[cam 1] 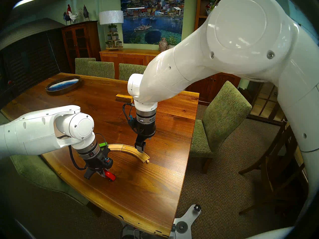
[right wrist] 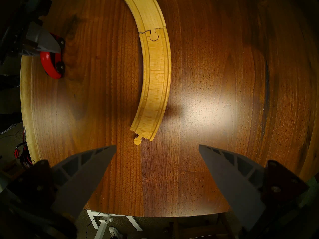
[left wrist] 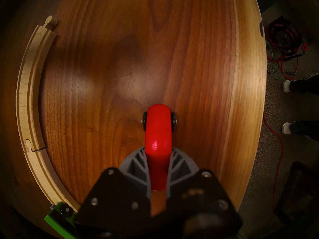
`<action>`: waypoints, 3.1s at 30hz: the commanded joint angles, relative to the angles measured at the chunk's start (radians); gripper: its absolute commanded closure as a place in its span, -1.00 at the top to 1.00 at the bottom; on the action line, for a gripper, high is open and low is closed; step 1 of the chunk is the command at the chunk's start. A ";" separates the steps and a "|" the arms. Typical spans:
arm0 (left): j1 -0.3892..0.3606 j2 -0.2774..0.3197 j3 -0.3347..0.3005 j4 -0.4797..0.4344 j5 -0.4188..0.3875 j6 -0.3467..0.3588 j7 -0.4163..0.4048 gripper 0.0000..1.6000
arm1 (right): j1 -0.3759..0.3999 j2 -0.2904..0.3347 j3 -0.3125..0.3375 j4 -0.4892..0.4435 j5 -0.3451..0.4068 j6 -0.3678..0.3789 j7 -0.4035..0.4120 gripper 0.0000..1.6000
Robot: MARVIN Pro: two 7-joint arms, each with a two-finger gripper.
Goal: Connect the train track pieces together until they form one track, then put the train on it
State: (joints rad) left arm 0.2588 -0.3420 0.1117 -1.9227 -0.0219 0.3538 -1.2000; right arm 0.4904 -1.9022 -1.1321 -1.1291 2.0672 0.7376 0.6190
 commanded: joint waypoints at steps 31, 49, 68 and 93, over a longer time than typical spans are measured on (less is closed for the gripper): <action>-0.082 -0.274 -0.125 0.346 -0.097 0.188 -0.055 -1.00 | 0.024 0.011 0.002 0.016 -0.001 0.000 -0.003 1.00; -0.080 -0.363 -0.126 0.461 -0.097 0.163 -0.037 -1.00 | 0.024 0.011 0.003 0.016 -0.001 0.000 -0.003 1.00; -0.082 -0.393 -0.124 0.531 -0.102 0.119 -0.028 -1.00 | 0.024 0.011 0.003 0.016 -0.002 0.000 -0.003 1.00; -0.076 -0.416 -0.118 0.587 -0.102 0.103 -0.030 -1.00 | 0.024 0.012 0.004 0.016 -0.002 0.000 -0.003 1.00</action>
State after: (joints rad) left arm 0.2118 -0.7522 0.0104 -1.3389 -0.1256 0.4534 -1.2292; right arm 0.4902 -1.9015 -1.1298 -1.1288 2.0648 0.7395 0.6175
